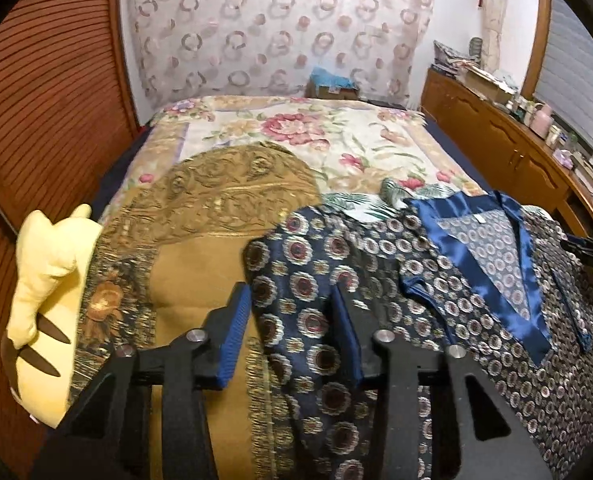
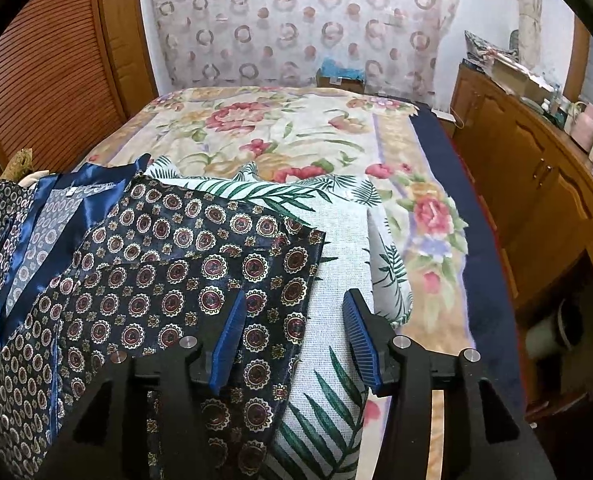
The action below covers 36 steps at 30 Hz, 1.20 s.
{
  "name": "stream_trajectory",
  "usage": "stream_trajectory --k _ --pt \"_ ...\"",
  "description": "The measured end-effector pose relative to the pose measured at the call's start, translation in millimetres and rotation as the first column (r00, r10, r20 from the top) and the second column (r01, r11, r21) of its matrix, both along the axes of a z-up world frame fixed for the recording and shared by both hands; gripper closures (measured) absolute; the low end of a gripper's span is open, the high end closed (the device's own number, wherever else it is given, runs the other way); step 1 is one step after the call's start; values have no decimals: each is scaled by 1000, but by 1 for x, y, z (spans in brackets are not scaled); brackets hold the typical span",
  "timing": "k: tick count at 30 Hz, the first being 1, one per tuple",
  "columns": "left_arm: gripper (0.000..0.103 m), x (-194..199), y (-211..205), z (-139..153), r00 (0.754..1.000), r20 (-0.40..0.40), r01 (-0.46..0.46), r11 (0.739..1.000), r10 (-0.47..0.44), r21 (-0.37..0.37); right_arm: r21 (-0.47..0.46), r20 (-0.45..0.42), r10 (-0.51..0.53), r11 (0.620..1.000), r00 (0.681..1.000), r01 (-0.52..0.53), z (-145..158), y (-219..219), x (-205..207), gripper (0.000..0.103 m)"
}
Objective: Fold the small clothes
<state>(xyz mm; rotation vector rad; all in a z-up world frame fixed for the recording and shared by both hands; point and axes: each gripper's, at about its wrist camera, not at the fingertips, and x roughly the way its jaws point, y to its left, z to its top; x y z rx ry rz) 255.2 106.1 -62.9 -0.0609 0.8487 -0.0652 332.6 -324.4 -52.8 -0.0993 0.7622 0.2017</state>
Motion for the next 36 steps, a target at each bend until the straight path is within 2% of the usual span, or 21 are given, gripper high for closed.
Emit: stream_trajectory --k 1,3,4,5,6,7,8,10,20,30,36 --pt "84 -1 -1 0 1000 -2 4 1000 -4 -5 0 0 0 1000 1000 0 0 0 0 50" --pt "91 -5 -6 3 1000 9 27 999 -27 -23 18 2 -13 1000 1000 13 1 0 -2 53" --pt "94 -7 -9 4 999 15 32 999 -32 -25 48 3 2 999 1000 -2 2 2 -5 65" --pt "96 -10 -11 5 999 21 37 999 -37 -29 64 5 53 997 999 -53 2 7 -9 72" --pt "97 -12 -12 7 999 27 42 999 -41 -32 25 17 88 996 996 -88 2 16 -13 77" --pt "98 -14 -13 10 998 35 45 998 -44 -34 -15 33 95 995 995 -95 2 23 -16 91" --pt "99 -19 -16 13 998 49 51 998 -49 -39 -36 49 101 994 994 -99 4 28 -20 95" --pt "100 -26 -20 18 996 68 61 997 -57 -47 -17 54 122 993 991 -121 8 30 -24 98" --pt "100 -78 -37 55 975 200 116 991 -102 -63 -23 139 123 992 983 -121 42 35 -76 101" --pt "100 -123 -35 59 965 243 122 990 -102 -70 -6 212 129 991 969 -131 57 36 -143 102" --pt "100 -151 -30 59 960 266 106 991 -82 -78 -35 250 131 991 959 -126 60 37 -184 102"
